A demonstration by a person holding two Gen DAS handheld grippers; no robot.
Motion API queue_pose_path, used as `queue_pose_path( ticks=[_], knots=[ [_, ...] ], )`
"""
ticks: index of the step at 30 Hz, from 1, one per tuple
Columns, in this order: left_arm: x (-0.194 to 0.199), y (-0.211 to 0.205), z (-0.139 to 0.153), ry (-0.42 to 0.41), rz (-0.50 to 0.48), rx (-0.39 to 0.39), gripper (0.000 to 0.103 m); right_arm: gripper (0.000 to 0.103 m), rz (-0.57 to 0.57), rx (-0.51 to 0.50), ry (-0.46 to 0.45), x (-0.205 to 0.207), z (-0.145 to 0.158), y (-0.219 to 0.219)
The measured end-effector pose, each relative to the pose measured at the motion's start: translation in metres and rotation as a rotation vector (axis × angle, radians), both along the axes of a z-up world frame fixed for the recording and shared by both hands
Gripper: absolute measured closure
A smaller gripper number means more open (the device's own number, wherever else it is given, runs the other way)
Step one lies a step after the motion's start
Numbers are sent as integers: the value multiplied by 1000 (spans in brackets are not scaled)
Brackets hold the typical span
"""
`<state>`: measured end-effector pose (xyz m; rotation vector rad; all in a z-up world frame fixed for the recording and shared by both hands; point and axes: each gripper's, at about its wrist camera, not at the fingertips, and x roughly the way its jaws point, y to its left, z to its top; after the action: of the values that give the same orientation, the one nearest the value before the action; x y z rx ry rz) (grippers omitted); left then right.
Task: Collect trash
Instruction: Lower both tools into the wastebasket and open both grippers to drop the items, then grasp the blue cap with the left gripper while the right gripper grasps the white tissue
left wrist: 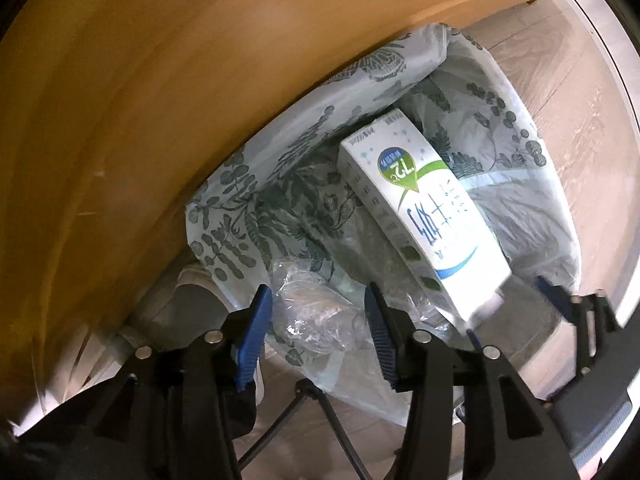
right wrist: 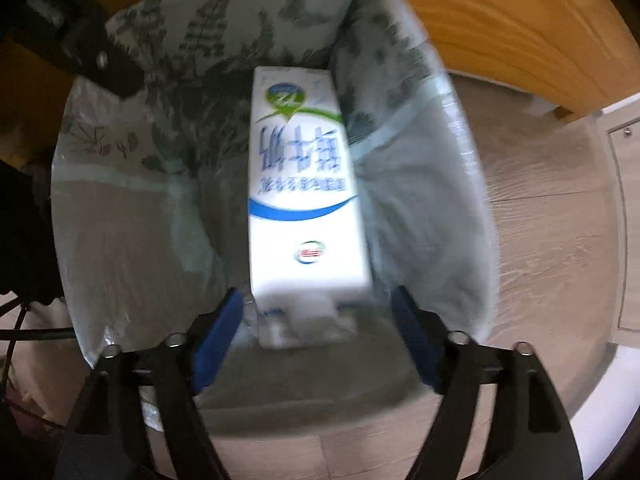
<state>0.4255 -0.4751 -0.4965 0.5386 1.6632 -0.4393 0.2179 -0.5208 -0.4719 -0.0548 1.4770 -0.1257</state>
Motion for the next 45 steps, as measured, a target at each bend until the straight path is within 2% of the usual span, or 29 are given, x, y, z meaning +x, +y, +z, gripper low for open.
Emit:
queue_pose_path(
  ticks=[2,5,8,10,14,17,19,22,24,26,27,29,31,32,34,36,39,42,45],
  knots=[
    [0,0,1,-6,-4,5,44,26,-15,-2,-19,-3,6,-5],
    [2,2,2,-9,2,11,39,26,-15,-32,-46,-7,13,-1],
    [5,6,2,-2,27,22,33,42,-56,18,-30,-11,11,-3],
    [6,9,3,14,39,19,29,42,-75,39,-35,-13,14,-3],
    [2,13,17,29,31,15,28,42,-122,59,-66,-21,36,2],
    [-9,13,42,23,4,-9,25,40,-159,85,-93,-29,56,-1],
    [-16,15,61,42,-2,-56,25,38,-171,76,-116,-34,75,-2],
    [-27,18,104,17,-29,-126,25,36,-193,51,-166,-38,110,-6],
    [-33,26,140,-4,-38,-213,25,30,-209,30,-212,-37,138,-9],
    [-34,39,178,-37,-41,-302,25,30,-218,5,-270,-33,168,-10],
    [-34,49,204,-71,-50,-363,25,30,-218,-10,-310,-29,188,-9],
    [-29,78,255,-181,-56,-470,18,30,-210,-39,-380,-18,223,-5],
    [-22,107,293,-297,-44,-527,14,30,-177,-60,-477,-2,266,8],
    [-15,130,315,-381,-23,-552,13,27,-161,-65,-512,5,280,14],
    [-2,168,343,-501,25,-582,11,22,-116,-72,-605,25,316,36],
    [13,211,362,-611,93,-579,11,22,-64,-42,-685,50,346,64],
    [45,290,375,-741,236,-531,10,22,32,16,-753,90,369,113],
    [74,357,374,-758,357,-507,10,22,127,69,-778,134,376,158],
    [116,418,364,-716,496,-511,10,22,180,87,-774,180,370,201]
  ],
)
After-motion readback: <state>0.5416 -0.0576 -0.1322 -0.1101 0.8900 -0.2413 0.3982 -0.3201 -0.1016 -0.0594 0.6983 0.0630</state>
